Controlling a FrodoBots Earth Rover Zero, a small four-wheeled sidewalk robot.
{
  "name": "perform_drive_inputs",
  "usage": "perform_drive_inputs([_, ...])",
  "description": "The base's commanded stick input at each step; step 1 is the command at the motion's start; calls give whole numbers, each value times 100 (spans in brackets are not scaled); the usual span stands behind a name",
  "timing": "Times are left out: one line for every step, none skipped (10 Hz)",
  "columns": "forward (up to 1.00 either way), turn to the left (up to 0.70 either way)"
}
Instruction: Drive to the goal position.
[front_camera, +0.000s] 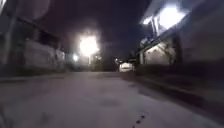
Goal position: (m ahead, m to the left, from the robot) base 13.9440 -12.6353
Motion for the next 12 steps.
perform_drive_inputs([70, 0])
perform_drive_inputs([70, 0])
perform_drive_inputs([70, 0])
perform_drive_inputs([70, 0])
perform_drive_inputs([70, 0])
perform_drive_inputs([70, 0])
perform_drive_inputs([70, 0])
perform_drive_inputs([70, 0])
perform_drive_inputs([70, 0])
perform_drive_inputs([70, 0])
perform_drive_inputs([70, 0])
perform_drive_inputs([70, 0])
